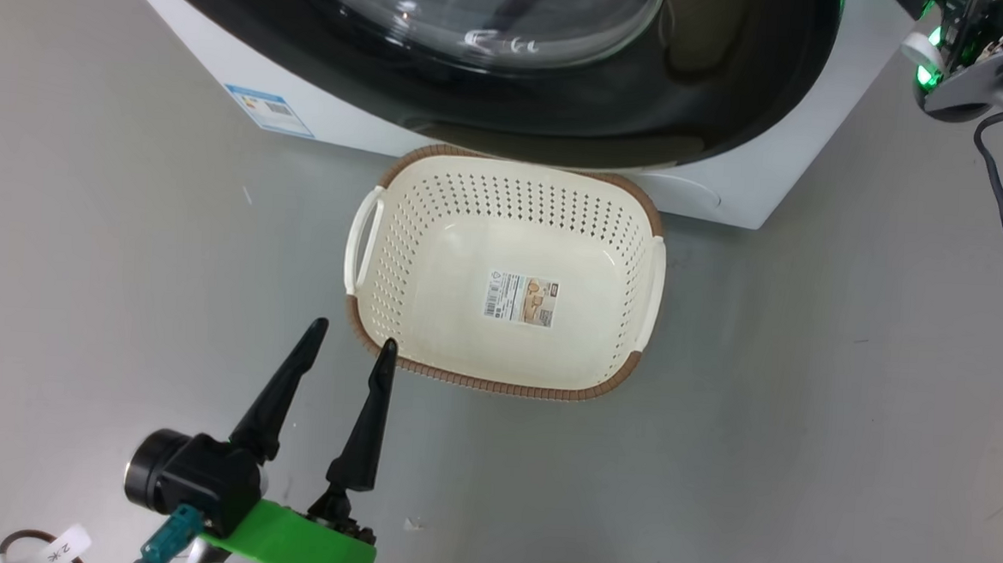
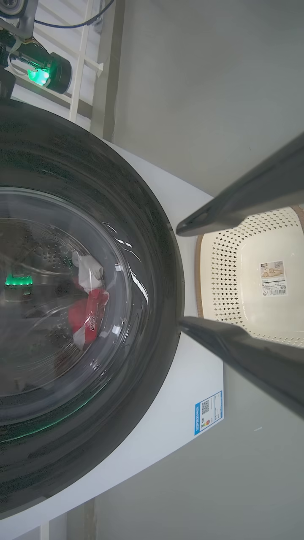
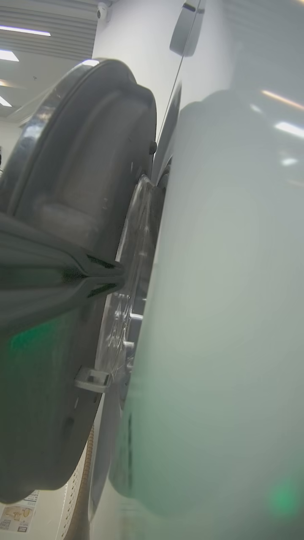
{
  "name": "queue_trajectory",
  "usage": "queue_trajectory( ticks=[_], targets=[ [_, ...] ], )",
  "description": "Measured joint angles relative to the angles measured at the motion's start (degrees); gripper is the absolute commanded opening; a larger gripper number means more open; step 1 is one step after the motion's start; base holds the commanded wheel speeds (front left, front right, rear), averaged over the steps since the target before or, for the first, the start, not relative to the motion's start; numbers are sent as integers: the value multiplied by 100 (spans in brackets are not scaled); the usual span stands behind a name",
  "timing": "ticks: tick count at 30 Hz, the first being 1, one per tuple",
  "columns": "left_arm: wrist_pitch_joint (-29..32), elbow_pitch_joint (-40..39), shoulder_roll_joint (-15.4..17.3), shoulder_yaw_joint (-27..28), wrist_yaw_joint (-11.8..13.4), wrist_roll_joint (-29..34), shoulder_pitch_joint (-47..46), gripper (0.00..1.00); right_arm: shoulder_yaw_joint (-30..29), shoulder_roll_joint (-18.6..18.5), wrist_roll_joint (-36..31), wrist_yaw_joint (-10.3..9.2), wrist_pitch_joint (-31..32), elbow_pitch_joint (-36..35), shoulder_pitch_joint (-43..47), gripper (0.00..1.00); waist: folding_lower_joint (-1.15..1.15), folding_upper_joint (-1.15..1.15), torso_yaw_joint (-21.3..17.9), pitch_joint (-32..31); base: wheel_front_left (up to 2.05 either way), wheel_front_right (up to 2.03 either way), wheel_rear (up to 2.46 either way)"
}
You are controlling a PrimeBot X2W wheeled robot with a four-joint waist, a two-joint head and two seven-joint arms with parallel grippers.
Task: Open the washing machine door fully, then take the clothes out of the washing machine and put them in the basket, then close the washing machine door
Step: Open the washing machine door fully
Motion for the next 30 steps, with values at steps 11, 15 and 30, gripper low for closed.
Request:
queue_trajectory(
  ticks=[11, 15, 30],
  targets=[
    [0, 20, 0, -14, 1, -5, 20, 100, 68, 97, -2, -25, 388, -271, 499, 0, 0, 0, -92, -299, 0, 0, 0],
    [0, 25, 0, -42, 2, -4, 43, 100, 170, 170, -48, -25, 527, -421, 761, 0, 0, 0, -129, -415, 0, 0, 0],
    [0, 59, 5, -156, 27, 60, 616, 100, 405, 488, -198, -25, 843, -1295, 2081, 0, 0, 0, -117, -1036, 0, 0, 0]
  ],
)
